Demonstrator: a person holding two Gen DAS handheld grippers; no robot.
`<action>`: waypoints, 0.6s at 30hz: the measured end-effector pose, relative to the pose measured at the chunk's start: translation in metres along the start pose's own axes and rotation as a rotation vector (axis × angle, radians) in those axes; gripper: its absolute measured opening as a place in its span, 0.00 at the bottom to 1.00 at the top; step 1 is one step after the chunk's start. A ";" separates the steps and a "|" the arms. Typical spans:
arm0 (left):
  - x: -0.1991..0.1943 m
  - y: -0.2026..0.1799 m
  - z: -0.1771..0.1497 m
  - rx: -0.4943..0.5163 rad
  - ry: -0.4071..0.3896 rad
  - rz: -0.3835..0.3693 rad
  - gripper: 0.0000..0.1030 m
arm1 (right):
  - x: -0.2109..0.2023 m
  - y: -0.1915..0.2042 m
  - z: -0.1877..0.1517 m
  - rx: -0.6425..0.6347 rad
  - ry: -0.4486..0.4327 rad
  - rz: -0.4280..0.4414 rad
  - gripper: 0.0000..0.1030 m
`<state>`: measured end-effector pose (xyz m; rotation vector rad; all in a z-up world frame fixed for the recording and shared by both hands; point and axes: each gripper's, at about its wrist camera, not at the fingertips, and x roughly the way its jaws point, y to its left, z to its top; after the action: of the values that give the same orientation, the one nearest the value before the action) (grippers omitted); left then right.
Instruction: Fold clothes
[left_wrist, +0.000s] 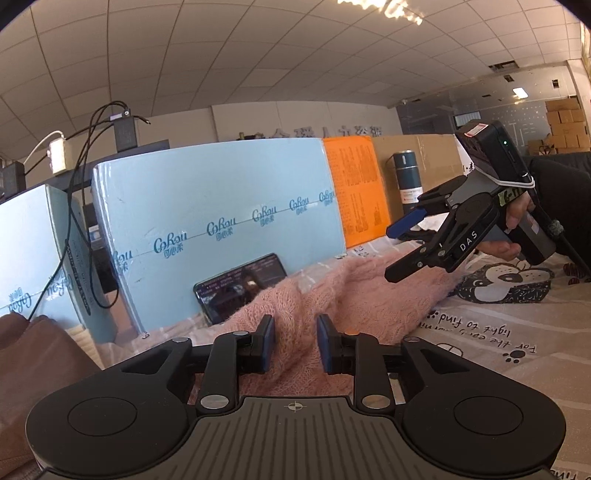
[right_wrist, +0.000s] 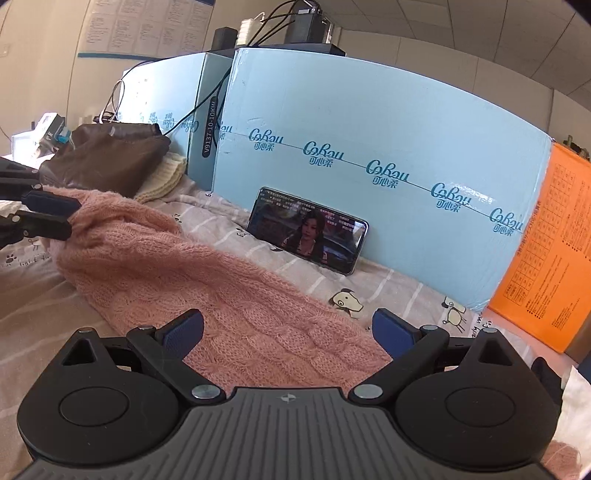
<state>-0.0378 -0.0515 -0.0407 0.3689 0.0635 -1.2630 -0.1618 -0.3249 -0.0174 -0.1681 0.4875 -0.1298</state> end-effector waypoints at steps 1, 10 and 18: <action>0.003 0.000 0.001 -0.007 0.014 0.016 0.61 | 0.004 -0.002 0.002 -0.004 0.004 0.009 0.95; 0.041 0.028 0.020 -0.122 0.112 0.030 0.76 | 0.025 -0.009 0.002 -0.011 0.012 0.068 0.95; 0.098 0.059 0.020 -0.144 0.239 -0.067 0.88 | 0.029 -0.017 -0.006 0.029 -0.010 0.079 0.95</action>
<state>0.0447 -0.1330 -0.0326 0.3934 0.3711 -1.2671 -0.1410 -0.3473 -0.0323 -0.1212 0.4817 -0.0583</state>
